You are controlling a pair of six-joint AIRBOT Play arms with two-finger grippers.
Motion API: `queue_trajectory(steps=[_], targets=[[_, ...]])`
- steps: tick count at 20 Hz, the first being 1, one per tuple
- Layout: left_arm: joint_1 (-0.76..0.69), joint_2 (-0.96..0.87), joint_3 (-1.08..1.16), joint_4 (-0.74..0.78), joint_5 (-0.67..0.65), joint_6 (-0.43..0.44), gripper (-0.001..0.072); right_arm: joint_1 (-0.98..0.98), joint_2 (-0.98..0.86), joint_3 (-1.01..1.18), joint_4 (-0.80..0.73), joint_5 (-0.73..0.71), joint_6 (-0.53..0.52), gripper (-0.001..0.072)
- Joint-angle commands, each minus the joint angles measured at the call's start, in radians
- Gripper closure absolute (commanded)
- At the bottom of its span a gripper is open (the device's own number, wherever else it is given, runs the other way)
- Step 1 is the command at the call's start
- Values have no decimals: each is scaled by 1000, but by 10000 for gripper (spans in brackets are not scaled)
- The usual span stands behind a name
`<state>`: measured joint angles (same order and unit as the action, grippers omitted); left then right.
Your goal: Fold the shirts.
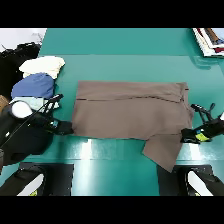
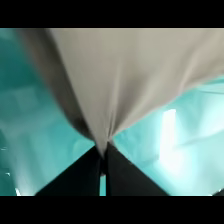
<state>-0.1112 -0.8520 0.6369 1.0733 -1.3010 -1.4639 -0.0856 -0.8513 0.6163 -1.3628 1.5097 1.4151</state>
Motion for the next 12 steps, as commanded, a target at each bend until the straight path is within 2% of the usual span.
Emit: queue_trajectory(steps=[1,3,5,8,12], targets=[[0,208,-20,31,-212,-96,679,6,221,1,-64,132,56,699],[0,301,2,22,-195,-138,679,7,312,21,-43,130,87,700],[0,307,44,28,-101,-134,679,8,302,98,-42,107,88,701],[0,213,92,61,71,-103,679,21,130,260,-13,20,62,701],[31,-15,144,96,275,-99,678,93,-203,488,9,-188,35,700]])
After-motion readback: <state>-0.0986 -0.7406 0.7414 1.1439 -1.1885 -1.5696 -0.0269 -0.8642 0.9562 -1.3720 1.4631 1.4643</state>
